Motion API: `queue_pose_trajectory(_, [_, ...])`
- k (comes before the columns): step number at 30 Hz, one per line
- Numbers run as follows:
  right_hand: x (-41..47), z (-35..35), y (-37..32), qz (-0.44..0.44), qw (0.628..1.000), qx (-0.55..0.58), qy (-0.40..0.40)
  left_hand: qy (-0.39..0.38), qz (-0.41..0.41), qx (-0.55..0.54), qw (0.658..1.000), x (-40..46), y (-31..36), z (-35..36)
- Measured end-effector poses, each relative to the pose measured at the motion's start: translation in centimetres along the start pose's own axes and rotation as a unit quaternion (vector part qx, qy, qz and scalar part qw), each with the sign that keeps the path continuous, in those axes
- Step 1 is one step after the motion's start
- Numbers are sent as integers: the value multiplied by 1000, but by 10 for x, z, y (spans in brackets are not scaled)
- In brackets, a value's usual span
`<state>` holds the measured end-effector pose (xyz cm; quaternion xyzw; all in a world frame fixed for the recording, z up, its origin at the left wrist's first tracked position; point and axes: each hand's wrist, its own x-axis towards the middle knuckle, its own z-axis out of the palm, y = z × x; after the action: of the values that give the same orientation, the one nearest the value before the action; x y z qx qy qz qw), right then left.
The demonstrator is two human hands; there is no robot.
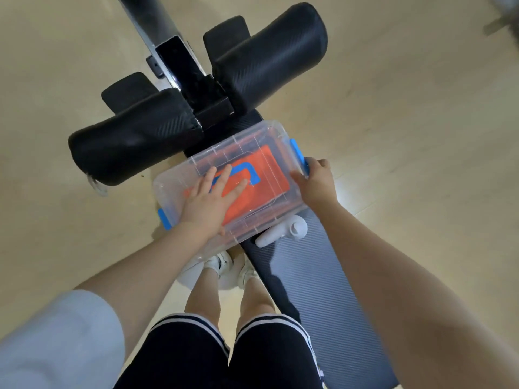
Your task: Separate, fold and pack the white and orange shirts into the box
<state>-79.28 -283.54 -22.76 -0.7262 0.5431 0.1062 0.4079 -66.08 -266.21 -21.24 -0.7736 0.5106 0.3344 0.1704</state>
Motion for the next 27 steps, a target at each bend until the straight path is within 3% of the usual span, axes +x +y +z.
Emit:
queue_pose_trajectory(4, [-4, -2, -4, -10, 998, -62, 28, 53, -81, -148, 984, -21, -3, 12])
queue_pose_trajectory(6, [-6, -1, -8, -24, 990, -128, 52, 146, -168, -246, 943, -34, -8, 24])
queue_pose_trajectory(9, [-14, 11, -16, -113, 964, -227, 86, 217, -344, -389, 827, -47, -18, 42])
queue_pose_trajectory(11, [-25, 23, -25, -196, 948, -243, 54, 168, -424, -485, 746, -50, -22, 49])
queue_pose_trajectory(14, [-41, 45, -31, -271, 925, -264, -38, 135, -419, -634, 636, -48, -26, 62])
queue_pose_trajectory(15, [-45, 51, -30, -279, 917, -277, -69, 155, -410, -647, 624, -48, -27, 66])
queue_pose_trajectory(19, [-51, 66, -26, -260, 908, -313, -95, 198, -418, -560, 687, -50, -29, 68])
queue_pose_trajectory(27, [-53, 69, -30, -243, 913, -312, -98, 152, -405, -425, 795, -47, -30, 56])
